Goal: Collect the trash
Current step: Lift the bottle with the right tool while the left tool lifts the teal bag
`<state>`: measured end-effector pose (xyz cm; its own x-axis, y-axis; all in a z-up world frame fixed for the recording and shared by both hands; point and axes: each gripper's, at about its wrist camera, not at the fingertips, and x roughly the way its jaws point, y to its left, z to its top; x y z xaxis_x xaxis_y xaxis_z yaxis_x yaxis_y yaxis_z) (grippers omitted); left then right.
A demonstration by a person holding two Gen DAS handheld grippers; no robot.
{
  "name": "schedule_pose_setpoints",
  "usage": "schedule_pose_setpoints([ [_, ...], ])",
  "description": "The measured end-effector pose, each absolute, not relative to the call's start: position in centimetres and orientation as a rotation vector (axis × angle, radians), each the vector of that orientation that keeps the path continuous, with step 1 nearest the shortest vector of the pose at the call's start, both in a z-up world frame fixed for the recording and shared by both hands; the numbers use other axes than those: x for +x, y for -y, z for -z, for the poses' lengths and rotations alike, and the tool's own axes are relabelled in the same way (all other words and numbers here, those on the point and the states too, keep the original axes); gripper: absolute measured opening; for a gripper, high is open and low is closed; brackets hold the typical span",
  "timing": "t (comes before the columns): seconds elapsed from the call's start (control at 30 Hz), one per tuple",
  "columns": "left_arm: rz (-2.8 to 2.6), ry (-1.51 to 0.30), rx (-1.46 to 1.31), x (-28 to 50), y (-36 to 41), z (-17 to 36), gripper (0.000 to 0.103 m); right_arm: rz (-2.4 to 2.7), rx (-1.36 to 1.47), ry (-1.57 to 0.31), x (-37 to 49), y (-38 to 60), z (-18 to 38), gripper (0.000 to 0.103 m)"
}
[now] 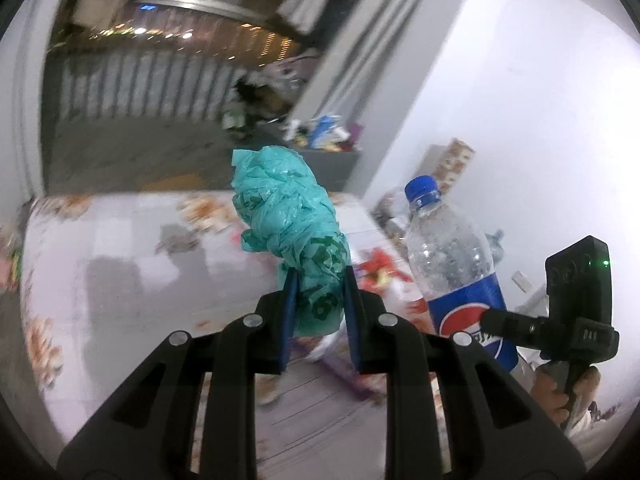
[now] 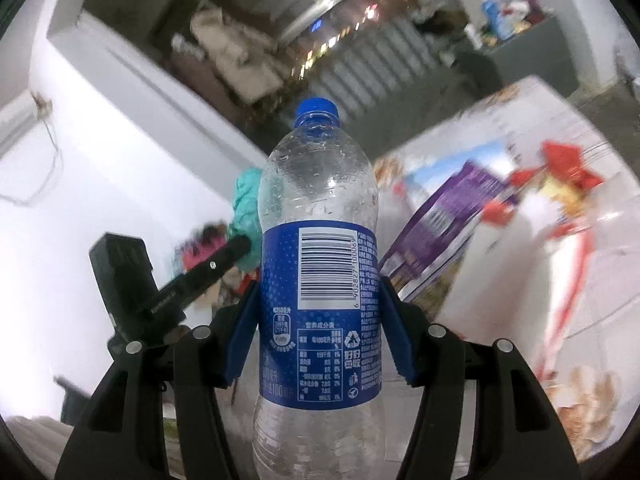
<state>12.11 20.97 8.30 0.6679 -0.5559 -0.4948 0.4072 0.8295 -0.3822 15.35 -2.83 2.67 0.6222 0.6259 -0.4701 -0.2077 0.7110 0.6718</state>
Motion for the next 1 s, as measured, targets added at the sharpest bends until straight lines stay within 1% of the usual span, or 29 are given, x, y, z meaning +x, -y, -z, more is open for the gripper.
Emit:
schedule_pose_setpoints([
  [0.1,0.616,-0.625,-0.211,12.6,-16.8,-9.9,0.019,-0.465,0.669,-0.681,13.8,6.7,-4.1,0.057],
  [0.2,0.683,-0.617,-0.161,13.1,-12.1,-11.3,0.019,-0.402,0.737,-0.618,11.8,11.1,-4.2,0.057],
  [0.43,0.855,-0.630,-0.045,14.0,-0.2,-12.9,0.019,-0.214,0.906,-0.514,6.7,21.1,-1.7,0.057],
  [0.73,0.983,-0.768,0.072,15.2,12.8,-10.5,0.019,-0.066,1.055,-0.443,1.4,28.6,2.0,0.057],
  [1.0,1.050,-0.851,0.185,15.9,21.0,-7.8,0.019,-0.003,1.180,-0.435,-0.1,32.9,4.9,0.057],
])
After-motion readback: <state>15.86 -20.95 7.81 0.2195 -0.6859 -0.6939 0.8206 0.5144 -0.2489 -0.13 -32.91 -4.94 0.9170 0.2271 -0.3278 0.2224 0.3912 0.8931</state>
